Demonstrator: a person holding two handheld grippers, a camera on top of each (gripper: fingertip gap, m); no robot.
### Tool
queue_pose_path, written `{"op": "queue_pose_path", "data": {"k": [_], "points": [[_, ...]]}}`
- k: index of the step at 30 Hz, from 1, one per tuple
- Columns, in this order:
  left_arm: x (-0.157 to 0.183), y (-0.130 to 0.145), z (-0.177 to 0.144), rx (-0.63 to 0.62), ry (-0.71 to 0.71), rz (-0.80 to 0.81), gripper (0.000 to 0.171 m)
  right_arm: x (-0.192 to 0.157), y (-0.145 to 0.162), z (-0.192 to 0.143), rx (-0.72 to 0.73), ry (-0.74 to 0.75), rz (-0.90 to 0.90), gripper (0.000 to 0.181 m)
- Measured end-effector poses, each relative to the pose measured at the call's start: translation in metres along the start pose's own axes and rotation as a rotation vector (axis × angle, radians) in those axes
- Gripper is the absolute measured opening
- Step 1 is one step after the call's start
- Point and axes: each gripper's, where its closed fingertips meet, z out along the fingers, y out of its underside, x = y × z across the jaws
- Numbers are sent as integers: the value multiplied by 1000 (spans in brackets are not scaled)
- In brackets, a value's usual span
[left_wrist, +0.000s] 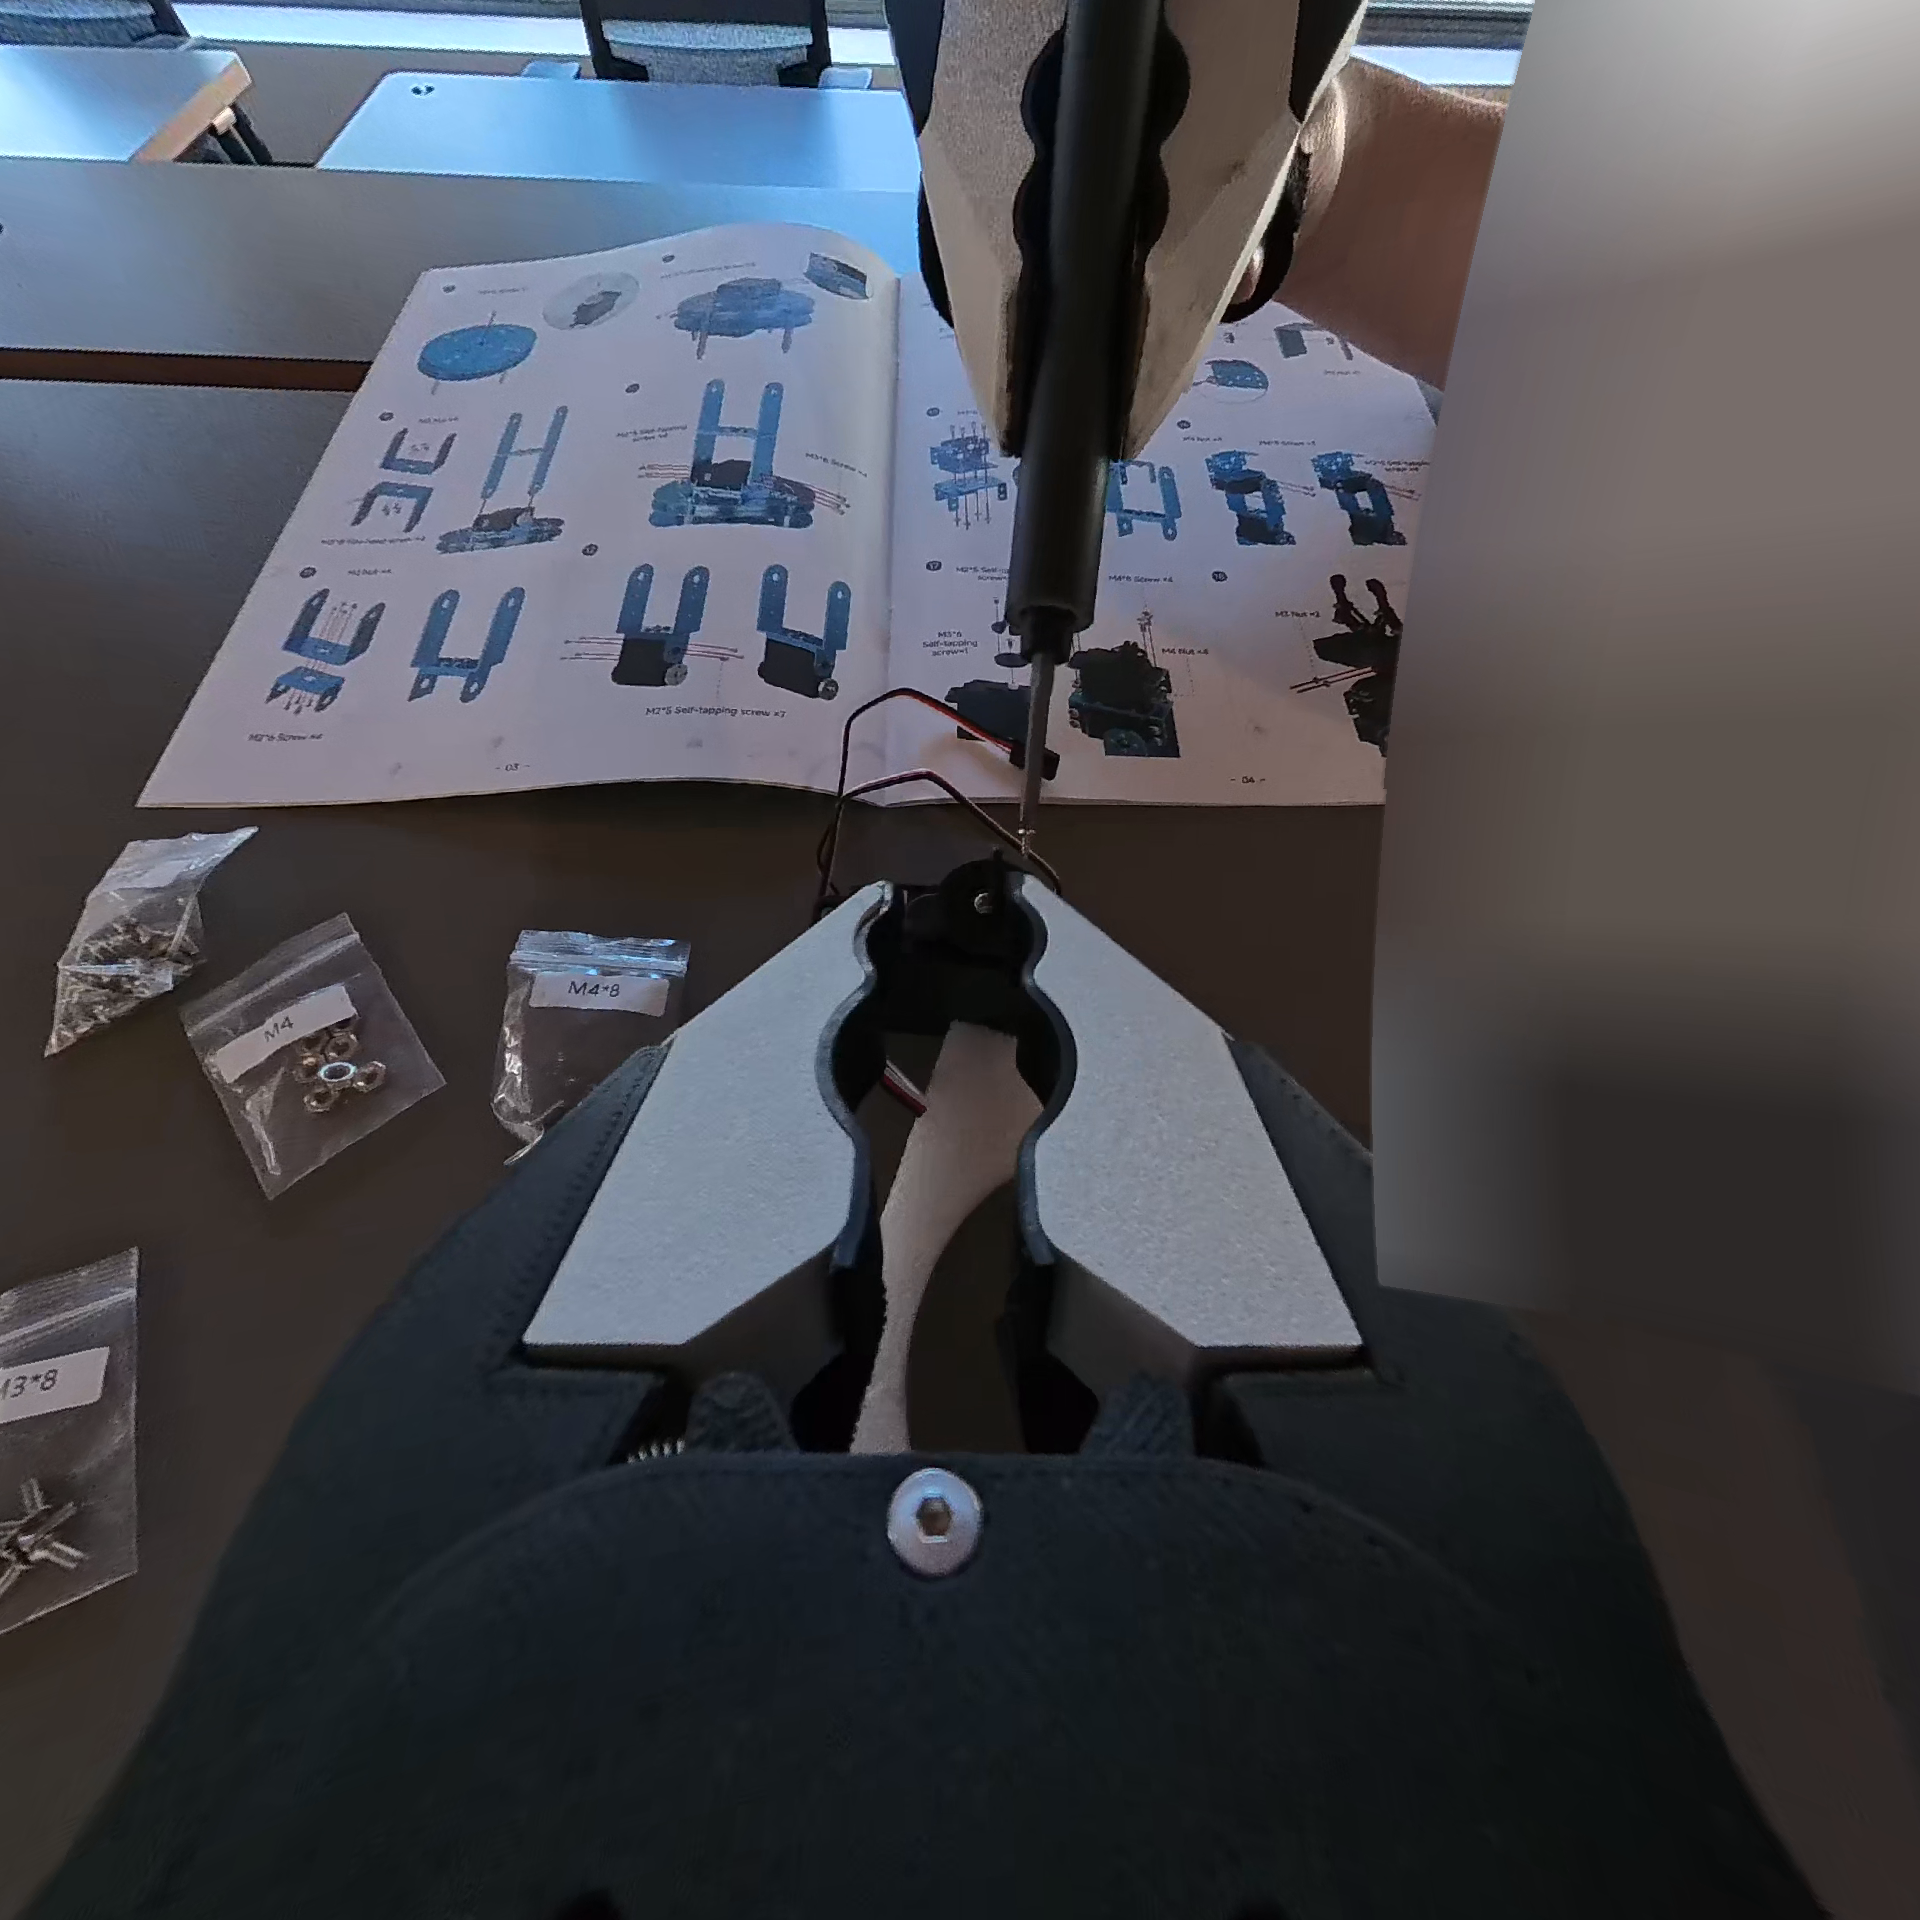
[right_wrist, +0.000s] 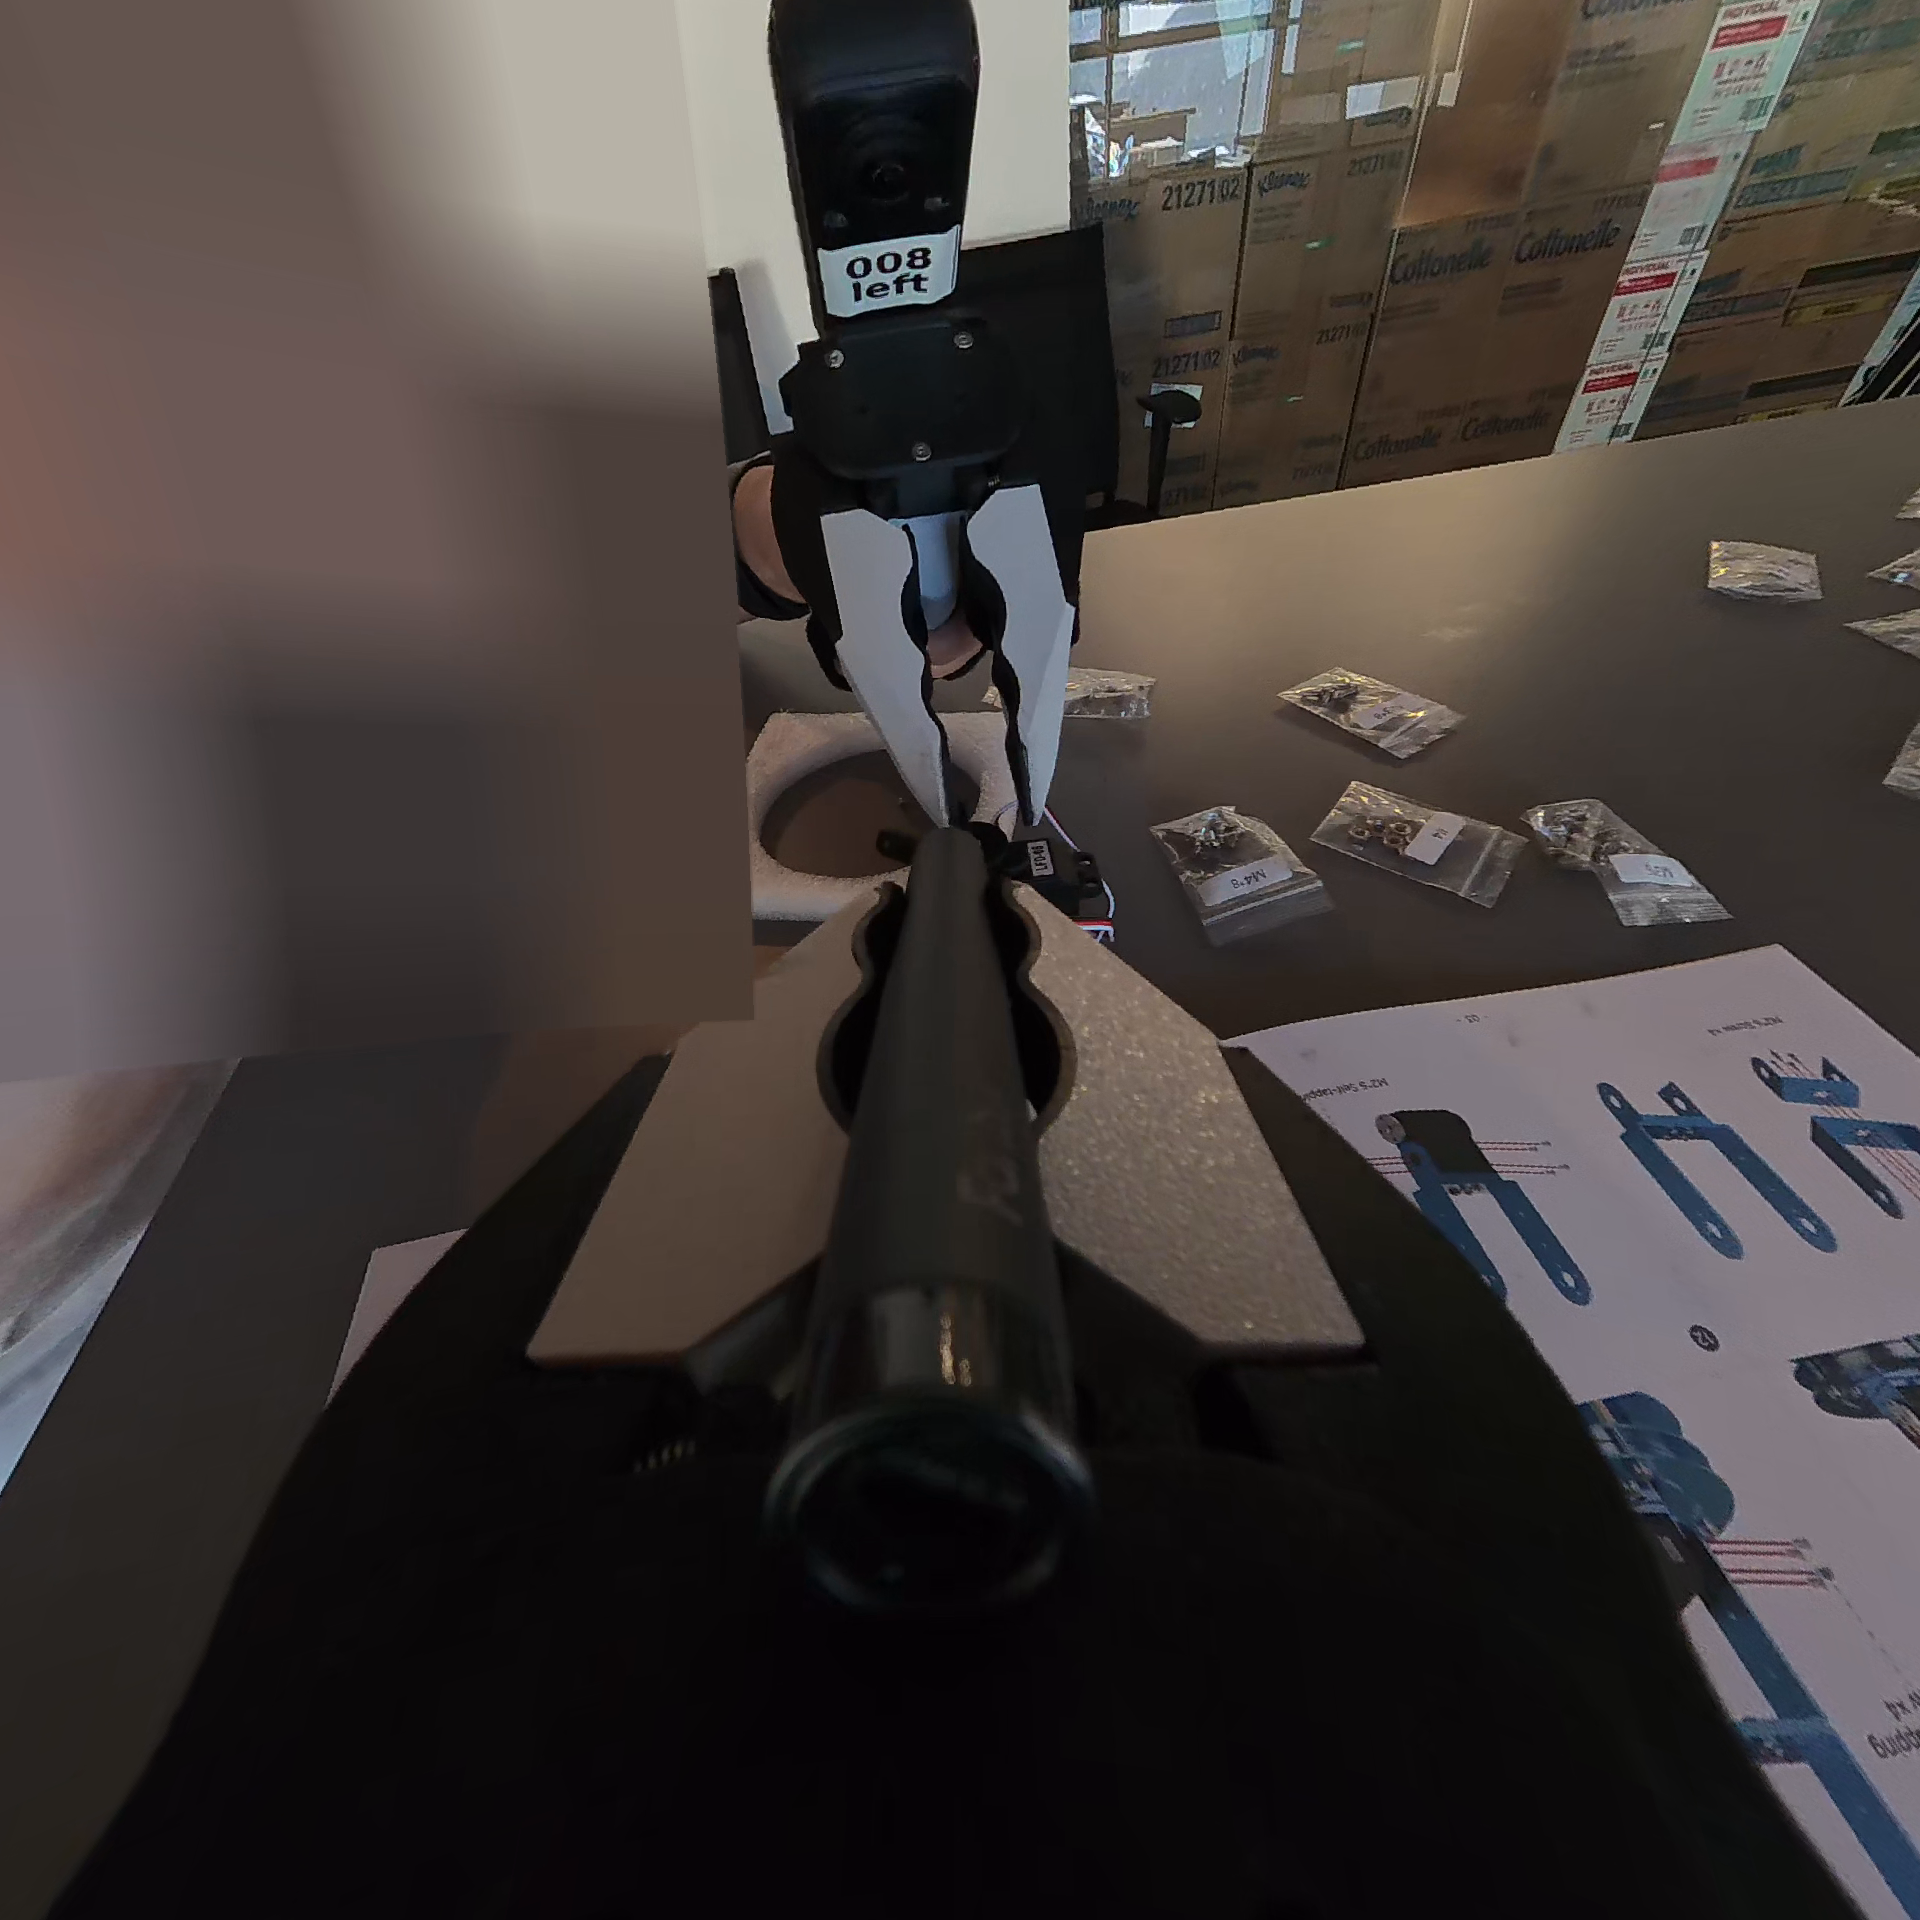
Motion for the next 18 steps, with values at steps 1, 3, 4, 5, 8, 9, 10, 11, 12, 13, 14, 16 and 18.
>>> {"op": "queue_pose_path", "data": {"k": [1, 3, 4, 5, 8, 9, 10, 11, 12, 13, 14, 16, 18], "points": [[0, 0, 0, 3, 3, -3, 17, 0, 0, 0, 0, 0, 0, 16], [0, 0, -1, 5, 5, -6, 17, 0, 0, 0, 1, -1, -1, 15], [0, -1, -1, 6, 5, -6, 16, 0, 0, 0, 1, -1, -1, 16], [0, -1, -1, 7, 6, -7, 16, 0, 0, 0, 0, -1, -1, 15], [1, -1, -2, 10, 17, -9, 16, 0, 0, 0, 2, -1, -1, 15], [2, -2, -3, 12, 22, -10, 16, 0, 0, -1, 2, -1, 1, 15], [3, -3, -4, 15, 27, -13, 16, 0, 0, -1, 2, -1, 1, 15], [4, -4, -5, 23, 37, -19, 16, 0, 0, -1, 2, -3, 2, 15], [5, -6, -7, 31, 51, -29, 16, 0, 0, 0, 2, -4, 1, 15], [5, -7, -8, 38, 59, -38, 16, -1, 0, 0, 2, -6, -1, 15], [5, -7, -10, 40, 62, -43, 16, -1, 0, -1, 2, -6, -3, 15], [3, -5, -11, 35, 66, -44, 14, -2, -1, -1, 4, -7, -6, 15], [5, -3, -10, 33, 84, -53, 11, -2, -2, -2, 8, -5, -6, 16]]}}
